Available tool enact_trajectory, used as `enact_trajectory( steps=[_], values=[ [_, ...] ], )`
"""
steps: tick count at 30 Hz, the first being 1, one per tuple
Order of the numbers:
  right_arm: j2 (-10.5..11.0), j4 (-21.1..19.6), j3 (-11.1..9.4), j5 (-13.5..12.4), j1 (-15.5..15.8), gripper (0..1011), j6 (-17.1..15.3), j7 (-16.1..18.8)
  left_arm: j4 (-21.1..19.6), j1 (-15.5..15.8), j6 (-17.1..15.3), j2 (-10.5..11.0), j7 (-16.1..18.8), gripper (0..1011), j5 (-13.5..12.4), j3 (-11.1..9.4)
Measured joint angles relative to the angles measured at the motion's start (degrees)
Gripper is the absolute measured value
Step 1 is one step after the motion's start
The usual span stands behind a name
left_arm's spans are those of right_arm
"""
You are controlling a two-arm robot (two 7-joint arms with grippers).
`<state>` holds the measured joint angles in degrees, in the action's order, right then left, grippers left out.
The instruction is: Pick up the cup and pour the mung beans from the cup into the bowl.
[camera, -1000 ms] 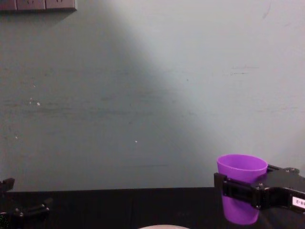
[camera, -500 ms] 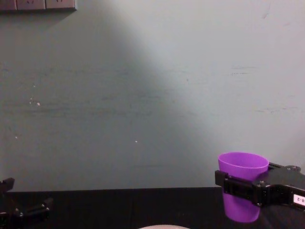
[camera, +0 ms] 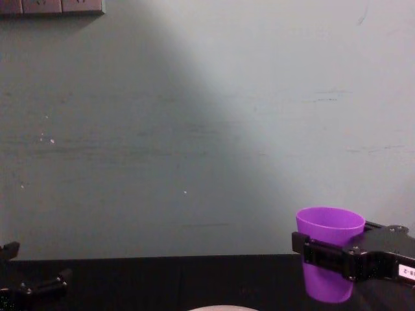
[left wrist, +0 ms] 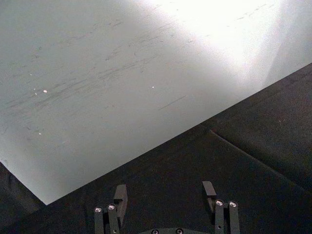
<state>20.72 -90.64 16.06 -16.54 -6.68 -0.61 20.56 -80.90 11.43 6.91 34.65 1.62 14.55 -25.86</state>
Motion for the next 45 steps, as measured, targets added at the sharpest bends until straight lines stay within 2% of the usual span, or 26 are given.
enact_trajectory(
  steps=[45],
  values=[
    [0.00,0.01,0.00,0.05,0.00,734,0.03,0.04,0.00,0.00,0.00,0.00,0.00,1000,0.00,0.00]
  ],
)
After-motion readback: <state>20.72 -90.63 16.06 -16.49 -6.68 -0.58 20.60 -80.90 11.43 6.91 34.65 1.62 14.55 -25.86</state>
